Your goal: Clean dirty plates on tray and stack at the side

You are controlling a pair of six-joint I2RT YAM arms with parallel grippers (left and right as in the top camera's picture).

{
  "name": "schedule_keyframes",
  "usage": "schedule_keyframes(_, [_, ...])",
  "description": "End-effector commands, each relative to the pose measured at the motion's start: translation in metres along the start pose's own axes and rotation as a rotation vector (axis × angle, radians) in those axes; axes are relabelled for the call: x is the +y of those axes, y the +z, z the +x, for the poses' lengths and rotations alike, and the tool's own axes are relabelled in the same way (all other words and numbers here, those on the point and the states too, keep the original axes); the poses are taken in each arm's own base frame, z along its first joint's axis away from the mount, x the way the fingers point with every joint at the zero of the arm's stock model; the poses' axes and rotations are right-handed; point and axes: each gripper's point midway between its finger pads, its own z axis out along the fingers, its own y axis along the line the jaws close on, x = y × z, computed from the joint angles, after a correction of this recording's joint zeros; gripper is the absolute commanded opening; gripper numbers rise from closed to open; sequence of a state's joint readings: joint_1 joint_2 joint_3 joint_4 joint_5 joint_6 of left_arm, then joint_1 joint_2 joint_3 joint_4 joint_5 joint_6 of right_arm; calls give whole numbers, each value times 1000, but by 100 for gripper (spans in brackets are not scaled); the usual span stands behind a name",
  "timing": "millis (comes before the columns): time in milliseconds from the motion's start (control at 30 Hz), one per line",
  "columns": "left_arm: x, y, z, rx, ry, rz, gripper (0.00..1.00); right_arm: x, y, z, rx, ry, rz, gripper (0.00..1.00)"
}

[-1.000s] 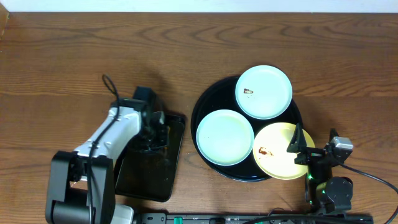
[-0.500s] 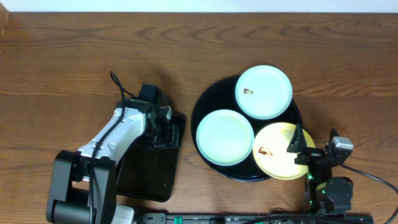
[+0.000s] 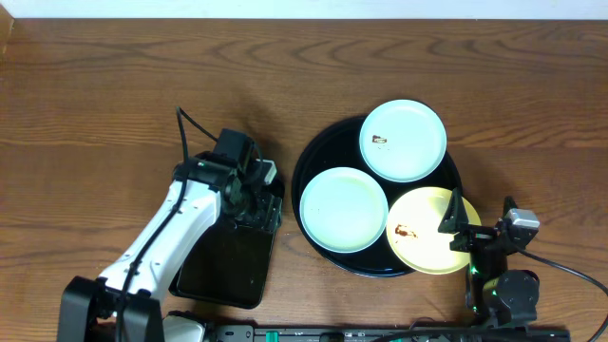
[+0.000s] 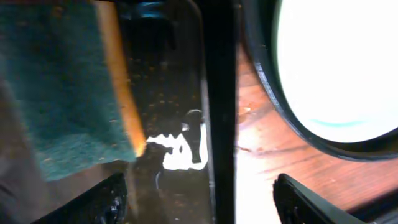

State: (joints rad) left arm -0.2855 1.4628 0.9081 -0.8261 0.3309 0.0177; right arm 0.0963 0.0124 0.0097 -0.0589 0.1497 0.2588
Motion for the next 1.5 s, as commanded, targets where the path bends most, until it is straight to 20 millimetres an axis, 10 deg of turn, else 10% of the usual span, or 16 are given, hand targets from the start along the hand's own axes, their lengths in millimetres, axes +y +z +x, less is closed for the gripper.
schedule_keyframes(0, [18,-1,-2,2,73,-110,77,-2,0,1,-1,-8,6,99])
schedule_keyframes(400, [40,4,-34,-95,150,-200,81,-2,0,1,-1,-8,6,99])
schedule_keyframes(1100, [70,41,-29,2,74,-126,89,-2,0,1,-1,-8,6,99])
schedule_keyframes(1200, [71,50,-27,25,71,-119,78,-2,0,1,-1,-8,6,99])
schedule_keyframes(1300, [72,53,-27,30,69,-119,29,-2,0,1,-1,-8,6,99])
schedule_keyframes(1467, [74,52,-30,16,50,-131,19,-2,0,1,-1,-8,6,99])
